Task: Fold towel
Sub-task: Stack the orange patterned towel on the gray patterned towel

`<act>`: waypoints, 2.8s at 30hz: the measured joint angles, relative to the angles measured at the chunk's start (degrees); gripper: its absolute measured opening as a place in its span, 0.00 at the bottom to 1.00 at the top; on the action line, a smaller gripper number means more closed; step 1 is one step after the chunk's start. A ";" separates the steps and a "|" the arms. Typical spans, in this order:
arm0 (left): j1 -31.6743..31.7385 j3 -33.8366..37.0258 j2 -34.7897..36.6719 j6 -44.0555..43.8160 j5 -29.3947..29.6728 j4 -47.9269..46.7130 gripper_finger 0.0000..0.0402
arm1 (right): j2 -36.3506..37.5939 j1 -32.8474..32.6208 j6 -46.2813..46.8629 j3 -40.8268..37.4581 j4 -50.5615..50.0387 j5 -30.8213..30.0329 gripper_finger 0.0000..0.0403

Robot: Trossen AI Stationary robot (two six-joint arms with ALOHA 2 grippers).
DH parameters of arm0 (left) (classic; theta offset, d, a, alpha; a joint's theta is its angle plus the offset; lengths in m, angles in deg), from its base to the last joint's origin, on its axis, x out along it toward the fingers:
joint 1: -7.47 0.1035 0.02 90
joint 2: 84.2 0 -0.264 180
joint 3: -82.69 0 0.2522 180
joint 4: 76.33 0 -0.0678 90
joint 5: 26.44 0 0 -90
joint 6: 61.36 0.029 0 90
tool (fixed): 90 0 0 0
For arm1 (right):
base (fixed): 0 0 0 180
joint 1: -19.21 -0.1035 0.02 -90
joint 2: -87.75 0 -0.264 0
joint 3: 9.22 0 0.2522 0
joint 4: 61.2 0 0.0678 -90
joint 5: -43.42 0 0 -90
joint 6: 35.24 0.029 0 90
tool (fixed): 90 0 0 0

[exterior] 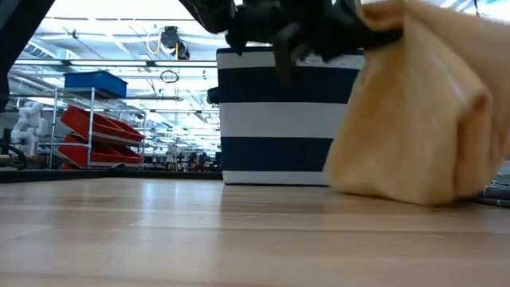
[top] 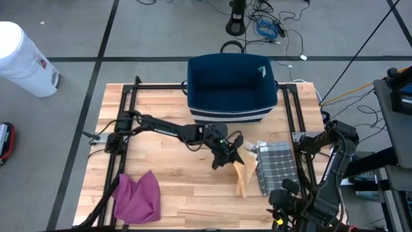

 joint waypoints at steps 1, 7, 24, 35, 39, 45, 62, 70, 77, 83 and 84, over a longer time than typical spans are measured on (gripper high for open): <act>-0.17 0.03 -0.82 -0.01 0.36 -0.27 0.02 | -0.34 0.00 0.01 0.00 0.01 -0.10 0.40; -1.83 0.04 -3.46 3.59 3.45 1.01 0.02 | -4.75 0.07 1.38 -0.01 -0.03 -0.97 0.40; -8.36 0.07 -3.56 0.16 17.12 -4.28 0.02 | -22.81 1.76 -2.03 -0.04 6.22 -8.87 0.40; -9.24 0.09 -3.56 -6.28 20.82 -9.59 0.02 | -27.33 4.73 -8.01 -0.02 13.23 -17.57 0.40; -10.20 0.09 -3.56 -6.30 20.87 -9.54 0.02 | -28.98 6.31 -8.24 -0.02 13.10 -17.20 0.40; -10.90 0.09 -3.56 -6.63 22.87 -10.34 0.02 | -30.96 8.33 -8.14 0.00 13.76 -16.67 0.40; -12.35 0.09 -3.56 -9.61 22.91 -10.79 0.02 | -33.58 8.94 -12.84 0.20 6.21 -12.44 0.04; -14.05 0.09 -3.61 -10.68 22.80 -10.98 0.02 | -31.24 8.71 -13.67 -0.40 -7.83 -5.77 0.02; -15.07 0.11 -3.65 -10.98 19.61 -10.12 0.02 | -27.43 9.52 -14.54 -0.20 -20.76 -7.97 0.02; -14.76 0.10 -3.65 -10.98 17.36 -7.10 0.02 | -24.23 12.40 -19.20 -0.51 -21.04 -11.88 0.02; -14.64 0.11 -3.65 -11.05 17.11 -6.47 0.02 | -24.00 12.87 -19.94 -0.55 -21.08 -12.03 0.02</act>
